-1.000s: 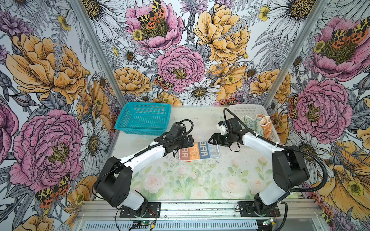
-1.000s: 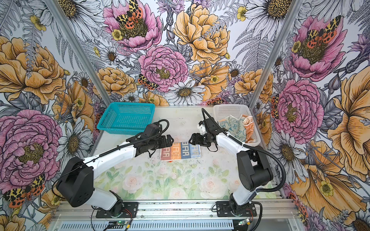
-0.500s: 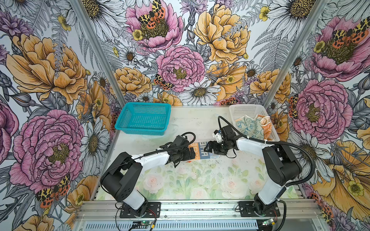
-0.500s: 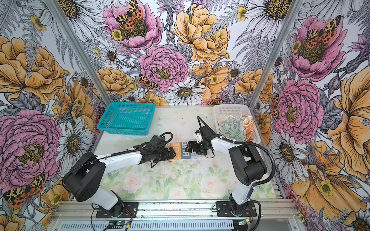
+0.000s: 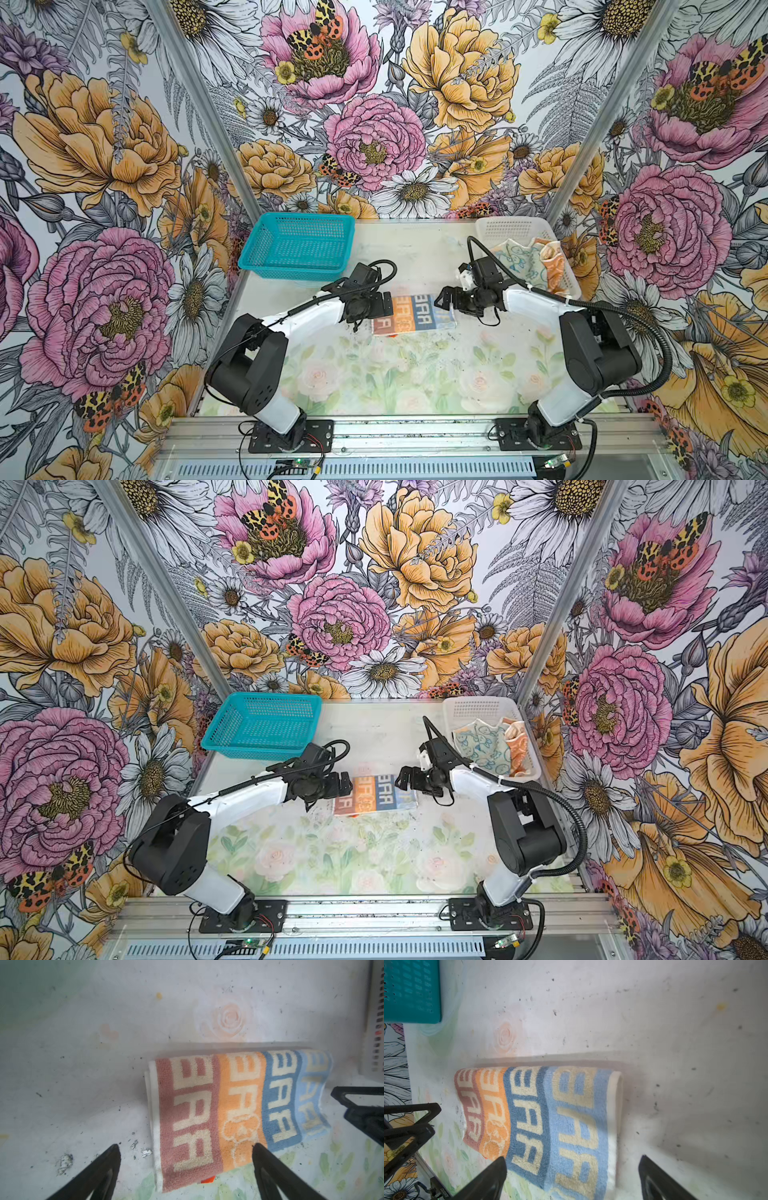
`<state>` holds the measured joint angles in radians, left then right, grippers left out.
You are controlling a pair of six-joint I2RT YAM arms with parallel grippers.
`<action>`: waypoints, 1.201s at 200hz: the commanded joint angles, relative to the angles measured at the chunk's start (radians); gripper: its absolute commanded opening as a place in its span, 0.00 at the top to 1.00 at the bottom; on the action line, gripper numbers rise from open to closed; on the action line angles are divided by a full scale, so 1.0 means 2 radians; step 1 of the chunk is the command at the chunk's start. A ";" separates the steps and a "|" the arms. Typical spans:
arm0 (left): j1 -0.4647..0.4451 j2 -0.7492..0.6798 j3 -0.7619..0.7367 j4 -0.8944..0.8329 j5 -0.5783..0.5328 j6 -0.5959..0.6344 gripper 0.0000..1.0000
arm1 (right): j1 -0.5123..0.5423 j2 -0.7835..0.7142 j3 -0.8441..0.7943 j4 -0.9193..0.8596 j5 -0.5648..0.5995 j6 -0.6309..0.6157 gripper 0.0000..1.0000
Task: Fold and stack the towels
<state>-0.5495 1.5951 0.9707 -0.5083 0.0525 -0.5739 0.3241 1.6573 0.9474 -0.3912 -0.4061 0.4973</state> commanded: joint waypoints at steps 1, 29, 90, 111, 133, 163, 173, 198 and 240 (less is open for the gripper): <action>-0.001 0.021 0.017 -0.017 0.000 0.016 0.03 | 0.004 0.009 -0.010 -0.006 0.020 -0.011 0.01; -0.007 0.048 0.033 -0.017 0.005 0.022 0.08 | 0.009 0.014 -0.013 -0.005 0.023 -0.012 0.01; -0.018 0.090 0.054 -0.019 0.021 0.026 0.35 | 0.020 0.030 -0.015 0.016 0.018 0.004 0.01; -0.022 0.100 0.058 -0.022 0.018 0.029 0.49 | 0.022 0.033 -0.016 0.024 0.014 0.010 0.01; -0.024 0.108 0.062 -0.023 0.019 0.033 0.71 | 0.024 0.036 -0.017 0.035 0.011 0.017 0.01; -0.027 0.132 0.076 -0.036 0.008 0.041 0.85 | 0.028 0.038 -0.018 0.043 0.011 0.026 0.01; -0.028 0.131 0.081 -0.043 0.001 0.046 0.88 | 0.031 0.037 -0.018 0.044 0.011 0.028 0.01; -0.029 0.129 0.099 -0.064 -0.013 0.057 1.00 | 0.033 0.025 -0.021 0.045 0.020 0.033 0.01; -0.026 0.123 0.146 -0.139 -0.070 0.096 1.00 | 0.033 -0.004 -0.017 0.041 0.026 0.041 0.01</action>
<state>-0.6010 1.8458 1.2045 -0.6796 0.0208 -0.4492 0.3813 1.6886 0.9180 -0.2962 -0.3733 0.5552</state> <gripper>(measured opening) 0.098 0.992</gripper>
